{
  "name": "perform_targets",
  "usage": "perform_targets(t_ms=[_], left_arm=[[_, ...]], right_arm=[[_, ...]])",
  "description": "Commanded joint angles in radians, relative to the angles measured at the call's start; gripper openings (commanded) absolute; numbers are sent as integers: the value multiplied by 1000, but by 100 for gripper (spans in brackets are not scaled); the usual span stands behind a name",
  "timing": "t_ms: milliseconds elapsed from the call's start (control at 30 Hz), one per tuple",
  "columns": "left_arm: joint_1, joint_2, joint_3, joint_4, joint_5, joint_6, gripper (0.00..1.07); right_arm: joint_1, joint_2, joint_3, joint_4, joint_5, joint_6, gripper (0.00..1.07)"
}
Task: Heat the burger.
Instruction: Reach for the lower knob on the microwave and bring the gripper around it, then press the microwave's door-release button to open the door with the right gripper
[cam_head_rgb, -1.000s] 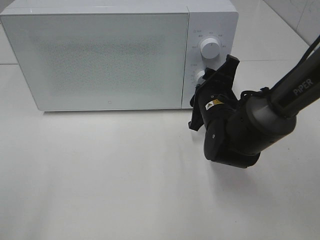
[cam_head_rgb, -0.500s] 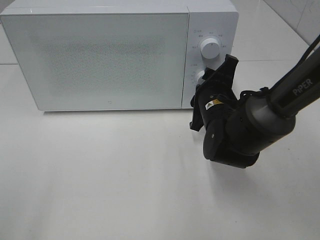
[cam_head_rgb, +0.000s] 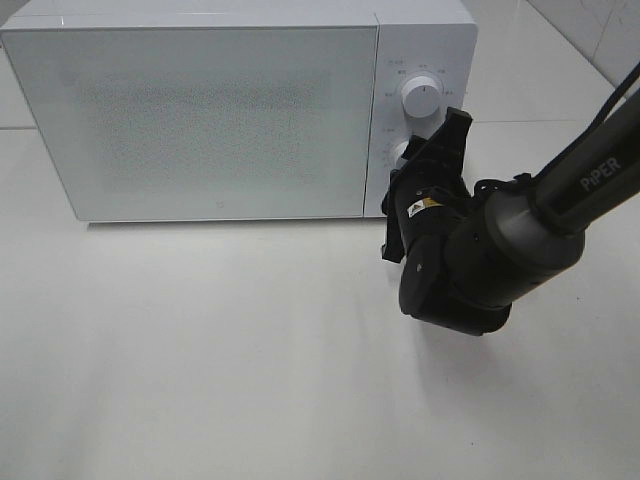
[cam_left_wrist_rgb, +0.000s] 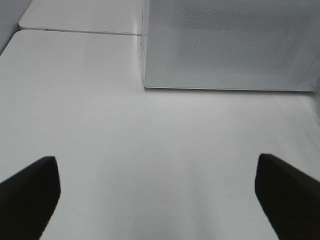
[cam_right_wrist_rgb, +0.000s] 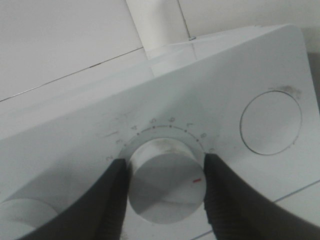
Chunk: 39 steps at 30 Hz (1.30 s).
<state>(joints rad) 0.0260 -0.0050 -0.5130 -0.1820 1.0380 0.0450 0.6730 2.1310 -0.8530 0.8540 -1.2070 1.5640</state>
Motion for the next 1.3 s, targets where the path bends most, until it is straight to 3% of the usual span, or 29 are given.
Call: perform_targets(t_ms=[33, 533, 833, 1100, 1300], left_arm=[[5, -21, 0, -7, -12, -3, 98], [5, -21, 0, -7, -12, -3, 98], [5, -21, 0, -6, -12, -3, 98], [5, -21, 0, -7, -12, -3, 98], [5, -21, 0, -7, -12, -3, 98]], right_arm=[[2, -10, -26, -45, -94, -26, 43], [4, -10, -24, -27, -84, -153, 74], [16, -63, 26, -83, 76, -251, 75], [15, -209, 122, -229, 373, -557, 75], [12, -288, 132, -315, 536, -715, 75]])
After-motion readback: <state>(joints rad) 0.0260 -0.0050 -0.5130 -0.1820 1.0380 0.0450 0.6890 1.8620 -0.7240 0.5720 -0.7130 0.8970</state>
